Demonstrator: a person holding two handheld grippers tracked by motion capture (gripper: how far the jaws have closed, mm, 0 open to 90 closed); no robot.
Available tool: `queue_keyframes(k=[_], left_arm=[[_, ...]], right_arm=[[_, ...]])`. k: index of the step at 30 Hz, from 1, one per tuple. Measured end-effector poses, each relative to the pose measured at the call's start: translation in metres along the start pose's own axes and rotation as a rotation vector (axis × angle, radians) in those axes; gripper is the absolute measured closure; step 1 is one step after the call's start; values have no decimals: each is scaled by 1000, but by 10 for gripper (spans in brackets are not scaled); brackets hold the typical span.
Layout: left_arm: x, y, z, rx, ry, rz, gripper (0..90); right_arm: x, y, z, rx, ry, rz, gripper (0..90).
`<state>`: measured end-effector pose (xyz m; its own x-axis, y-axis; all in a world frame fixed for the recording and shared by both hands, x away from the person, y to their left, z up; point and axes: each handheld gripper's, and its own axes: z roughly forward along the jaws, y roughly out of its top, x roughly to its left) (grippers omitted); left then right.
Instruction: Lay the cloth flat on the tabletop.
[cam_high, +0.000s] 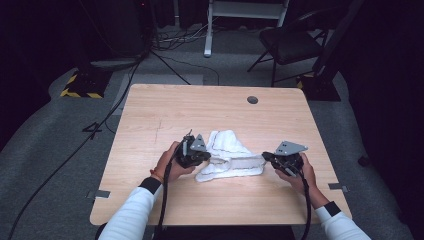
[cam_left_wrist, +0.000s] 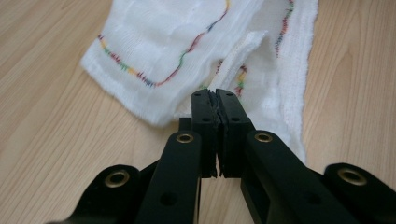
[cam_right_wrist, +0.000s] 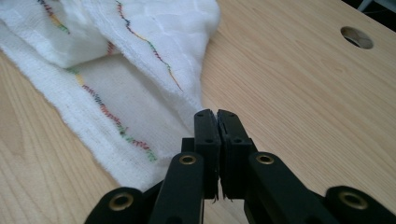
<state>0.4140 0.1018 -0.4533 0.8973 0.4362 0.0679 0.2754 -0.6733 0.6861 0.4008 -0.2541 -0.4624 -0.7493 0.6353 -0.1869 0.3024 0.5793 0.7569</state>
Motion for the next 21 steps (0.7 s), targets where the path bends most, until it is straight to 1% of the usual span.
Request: queue_keyframes(k=[2,3,6,8,11,12,13,14,16,17,18,20,21], left_arm=[[2,-3,-2,7,8,-7,872],[5,-7,-6,8,12,-12,873],[8,-11,-10,11,20,-8,873],[13,-17,-14,17,38,-22,873],[18,-25,-17,25,45,-42,874],[18,-25,-17,25,45,-42,874],[23,-30,-17,31,47,-68,874],[25,-33,-18,33,51,-78,874],[30,-37,-20,42,56,-87,876],[32,-40,-20,47,67,-91,876],[34,-43,-21,46,72,-102,876],[37,-46,-23,53,69,-105,877],[38,-49,-24,56,77,-111,877]], right_arm=[[-2,-1,-1,1,-4,3,879],[-5,-2,-1,6,-10,21,880],[-6,-3,-2,11,-14,32,880],[-8,-3,-2,19,-26,43,881],[-12,-5,-2,25,-36,60,881],[-12,-5,-2,25,-36,60,881],[-16,-7,-2,32,-45,75,882],[-18,-7,-2,35,-52,80,882],[-22,-10,-3,37,-60,102,882],[-24,-11,-4,40,-65,112,882],[-27,-12,-4,43,-71,117,882],[-31,-15,-6,46,-83,129,882],[-31,-15,-6,46,-83,129,882]])
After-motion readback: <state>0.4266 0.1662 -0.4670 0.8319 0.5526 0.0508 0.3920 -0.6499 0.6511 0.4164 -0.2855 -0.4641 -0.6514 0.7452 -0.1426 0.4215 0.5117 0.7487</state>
